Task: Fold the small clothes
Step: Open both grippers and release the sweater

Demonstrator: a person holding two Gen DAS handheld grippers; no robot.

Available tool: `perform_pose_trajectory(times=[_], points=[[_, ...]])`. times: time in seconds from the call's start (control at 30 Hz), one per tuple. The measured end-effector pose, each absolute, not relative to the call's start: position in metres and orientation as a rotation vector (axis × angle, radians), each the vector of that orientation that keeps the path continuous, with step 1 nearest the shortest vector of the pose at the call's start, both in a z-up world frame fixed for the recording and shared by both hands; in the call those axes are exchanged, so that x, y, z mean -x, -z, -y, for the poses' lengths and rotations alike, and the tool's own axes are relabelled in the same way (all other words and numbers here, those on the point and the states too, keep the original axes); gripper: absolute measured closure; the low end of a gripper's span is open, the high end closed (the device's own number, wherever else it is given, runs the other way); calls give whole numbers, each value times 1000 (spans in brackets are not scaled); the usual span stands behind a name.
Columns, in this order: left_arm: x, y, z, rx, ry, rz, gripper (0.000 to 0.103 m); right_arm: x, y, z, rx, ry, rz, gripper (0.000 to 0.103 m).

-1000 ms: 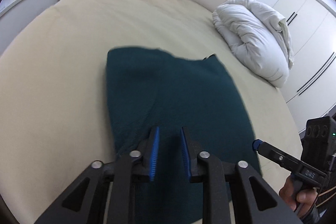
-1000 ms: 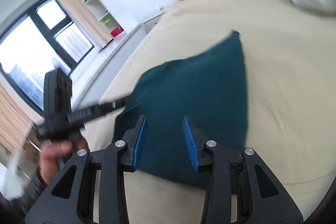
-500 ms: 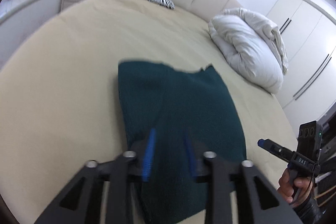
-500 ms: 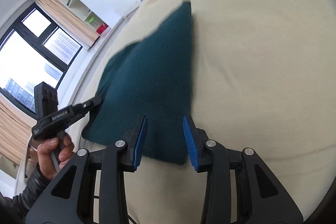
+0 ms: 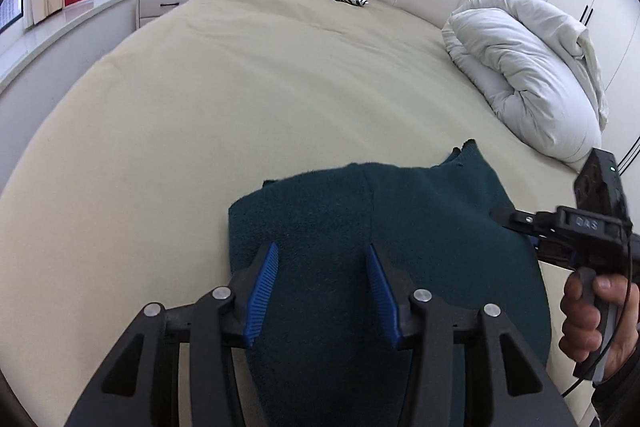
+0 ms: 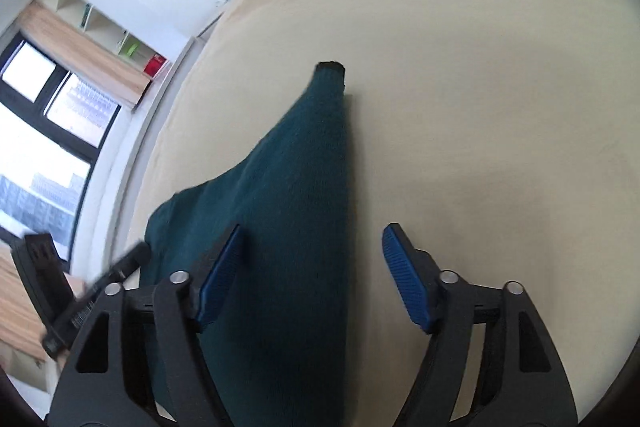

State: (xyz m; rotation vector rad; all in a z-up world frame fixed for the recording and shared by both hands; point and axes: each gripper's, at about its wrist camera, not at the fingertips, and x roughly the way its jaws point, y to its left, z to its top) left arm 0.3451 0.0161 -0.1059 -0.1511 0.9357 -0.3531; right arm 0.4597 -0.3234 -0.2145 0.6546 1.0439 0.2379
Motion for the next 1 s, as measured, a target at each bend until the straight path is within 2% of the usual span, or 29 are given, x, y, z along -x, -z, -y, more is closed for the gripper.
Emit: perform_pose_trajectory(times=[0.03,0.07,0.1,0.13,0.2,0.27,0.4,0.53,0.57,0.6,0.7,0.8,0.87,0.9,1.0], points=[[-345,108,-18,169,361,-926,54,-469,223,323,-692,-258,-1066,70],[-344,109,-20,182,365,-922,53,-474,225,324,-694,-248,-1067,73],[-345,109,-19,187,368,-921,53,-478,225,323,-679,-237,-1064,84],[-344,107,-19,185,374,-921,53,-480,225,322,-669,-230,-1059,87],[-342,103,-12,161,381,-919,52,-478,222,323,-660,-216,-1037,90],[-340,101,-3,136,401,-904,44,-475,224,333,-696,-206,-1013,91],[-347,113,8,97,381,-916,41,-473,236,349,-758,-167,-995,93],[-352,116,2,125,411,-929,40,-482,248,347,-736,-186,-1016,89],[-352,115,1,125,414,-930,40,-481,244,348,-738,-177,-1012,86],[-350,113,0,125,412,-932,40,-479,238,350,-731,-157,-1000,80],[-342,109,0,96,386,-940,40,-449,203,349,-697,-135,-922,79],[-335,110,5,44,361,-931,39,-425,184,323,-742,-373,-879,79],[-333,112,5,44,355,-929,39,-414,186,295,-711,-517,-916,77],[-333,112,4,47,355,-930,39,-411,195,283,-693,-558,-955,71],[-331,114,3,36,358,-928,38,-409,224,260,-676,-600,-1034,70]])
